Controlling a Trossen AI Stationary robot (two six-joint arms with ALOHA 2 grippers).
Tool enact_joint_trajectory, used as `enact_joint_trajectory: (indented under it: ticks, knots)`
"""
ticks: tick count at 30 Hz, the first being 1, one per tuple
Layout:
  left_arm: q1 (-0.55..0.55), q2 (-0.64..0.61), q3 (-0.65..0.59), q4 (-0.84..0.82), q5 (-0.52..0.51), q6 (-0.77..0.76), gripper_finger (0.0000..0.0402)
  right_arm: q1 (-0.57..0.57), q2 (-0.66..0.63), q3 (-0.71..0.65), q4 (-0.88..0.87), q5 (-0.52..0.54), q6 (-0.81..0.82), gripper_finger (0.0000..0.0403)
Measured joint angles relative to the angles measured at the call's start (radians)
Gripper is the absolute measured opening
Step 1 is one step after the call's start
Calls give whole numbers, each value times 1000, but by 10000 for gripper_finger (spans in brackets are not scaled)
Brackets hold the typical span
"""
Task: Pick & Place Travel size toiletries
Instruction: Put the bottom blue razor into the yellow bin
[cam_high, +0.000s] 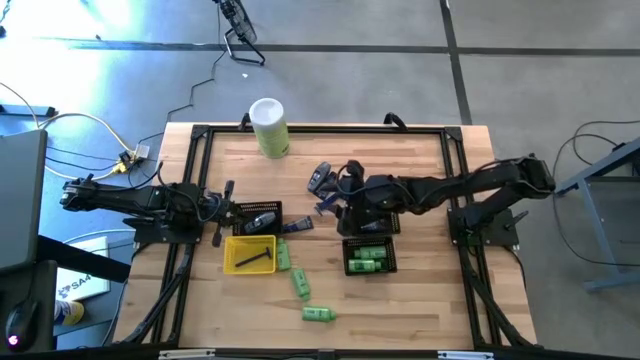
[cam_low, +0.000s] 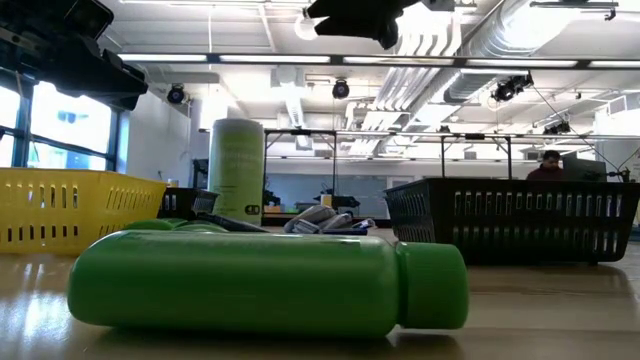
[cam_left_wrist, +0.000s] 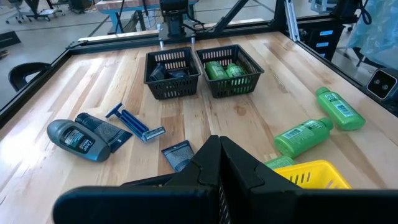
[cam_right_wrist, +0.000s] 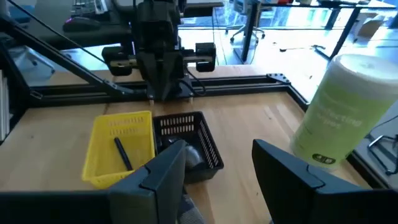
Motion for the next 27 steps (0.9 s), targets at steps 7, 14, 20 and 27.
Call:
enact_joint_trajectory:
  ticks: [7,14,20,27]
  knots:
    - [0,0,0,0,0,1,0,-25,7,0,2,-13,9,180]
    - [0,0,0,-1,0,2,0,-47,70,3,-16,-32,11,180]
    - [0,0,0,-2,0,4,0,-80,112,0,-92,-104,-95,180]
    - [0,0,0,-6,0,4,0,-112,131,0,-133,-194,-166,180]
